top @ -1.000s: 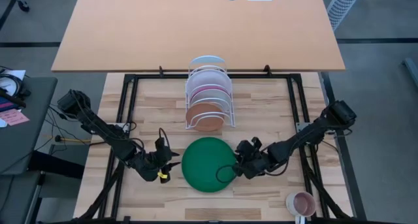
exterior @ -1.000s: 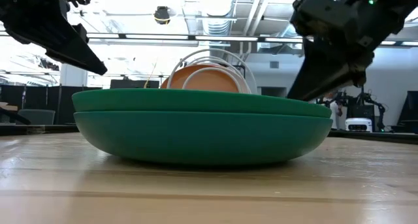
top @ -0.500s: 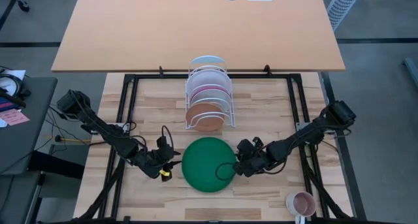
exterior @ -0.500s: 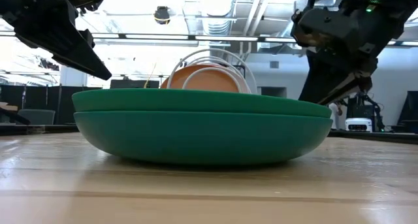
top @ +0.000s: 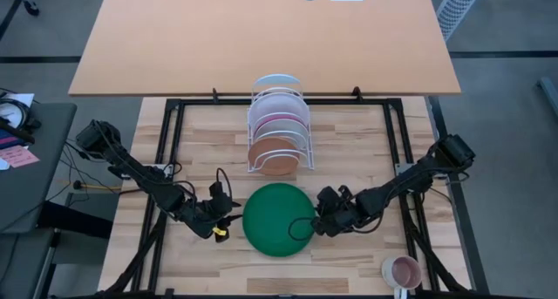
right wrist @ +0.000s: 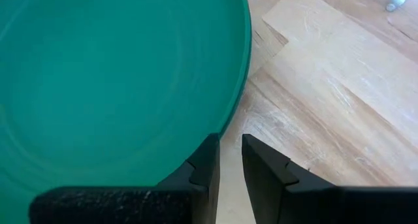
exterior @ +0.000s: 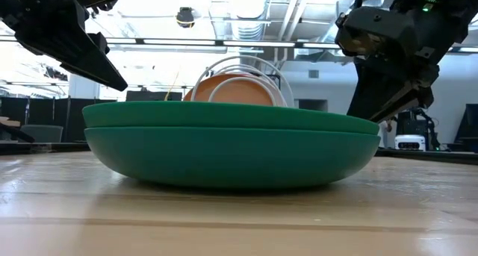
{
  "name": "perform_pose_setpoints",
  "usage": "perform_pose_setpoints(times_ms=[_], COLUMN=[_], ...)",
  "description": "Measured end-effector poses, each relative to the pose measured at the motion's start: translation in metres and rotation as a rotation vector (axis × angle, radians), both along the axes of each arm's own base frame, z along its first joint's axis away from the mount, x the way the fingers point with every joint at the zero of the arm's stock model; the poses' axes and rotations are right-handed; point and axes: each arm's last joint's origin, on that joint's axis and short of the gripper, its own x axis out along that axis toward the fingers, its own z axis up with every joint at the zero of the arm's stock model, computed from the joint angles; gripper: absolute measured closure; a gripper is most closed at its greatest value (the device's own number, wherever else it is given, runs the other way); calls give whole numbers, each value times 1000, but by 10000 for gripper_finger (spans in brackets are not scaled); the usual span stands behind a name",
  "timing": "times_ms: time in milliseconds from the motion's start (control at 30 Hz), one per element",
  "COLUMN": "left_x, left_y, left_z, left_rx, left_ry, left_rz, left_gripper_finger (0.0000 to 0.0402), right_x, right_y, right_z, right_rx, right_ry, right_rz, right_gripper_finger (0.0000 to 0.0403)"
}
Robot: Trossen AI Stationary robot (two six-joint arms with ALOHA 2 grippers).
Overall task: Sort dishes
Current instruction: Put the green plate on the dish rack
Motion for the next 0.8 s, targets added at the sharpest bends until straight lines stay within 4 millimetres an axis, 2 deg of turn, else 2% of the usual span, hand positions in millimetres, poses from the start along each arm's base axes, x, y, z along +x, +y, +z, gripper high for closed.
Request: perform_pose_setpoints(times_ms=[533, 800], left_x=[0, 0], left_y=[0, 0], left_z=[0, 0], left_rx=[-1, -2], left_ry=[-1, -1], left_rz=[0, 1], left_gripper_finger=[249, 249], right_x=[0, -10], right_y=[1, -2], right_z=[0, -17], right_rx=[30, 85], right_ry=[-2, 24], right_rz=[0, -8], right_gripper_finger=[333, 333])
